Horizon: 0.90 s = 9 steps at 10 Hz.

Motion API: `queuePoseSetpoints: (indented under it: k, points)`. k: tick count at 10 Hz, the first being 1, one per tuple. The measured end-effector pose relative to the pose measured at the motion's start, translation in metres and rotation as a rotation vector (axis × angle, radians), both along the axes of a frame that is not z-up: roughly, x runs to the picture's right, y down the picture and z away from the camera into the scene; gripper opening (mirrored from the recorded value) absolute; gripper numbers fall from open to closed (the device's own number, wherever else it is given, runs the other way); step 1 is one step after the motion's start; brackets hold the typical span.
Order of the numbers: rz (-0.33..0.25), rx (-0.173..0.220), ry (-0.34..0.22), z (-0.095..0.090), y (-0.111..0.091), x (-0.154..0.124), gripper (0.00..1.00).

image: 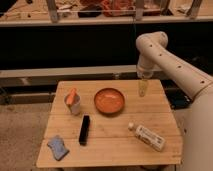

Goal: Move the arm in a circular motion

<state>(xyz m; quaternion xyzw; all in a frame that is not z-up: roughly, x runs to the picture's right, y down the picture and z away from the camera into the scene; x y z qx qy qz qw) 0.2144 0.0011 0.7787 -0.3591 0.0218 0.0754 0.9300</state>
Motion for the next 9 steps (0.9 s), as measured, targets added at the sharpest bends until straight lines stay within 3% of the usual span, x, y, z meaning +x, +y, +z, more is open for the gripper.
queuePoseSetpoints:
  k: [6,7,9]
  points:
    - [0.084,-0.012,0.072,-0.019,0.054,0.062,0.80]
    - [0.097,-0.011,0.085,-0.026,0.067,0.073,0.80]
    - [0.124,-0.004,0.120,-0.058,0.110,0.098,0.80]
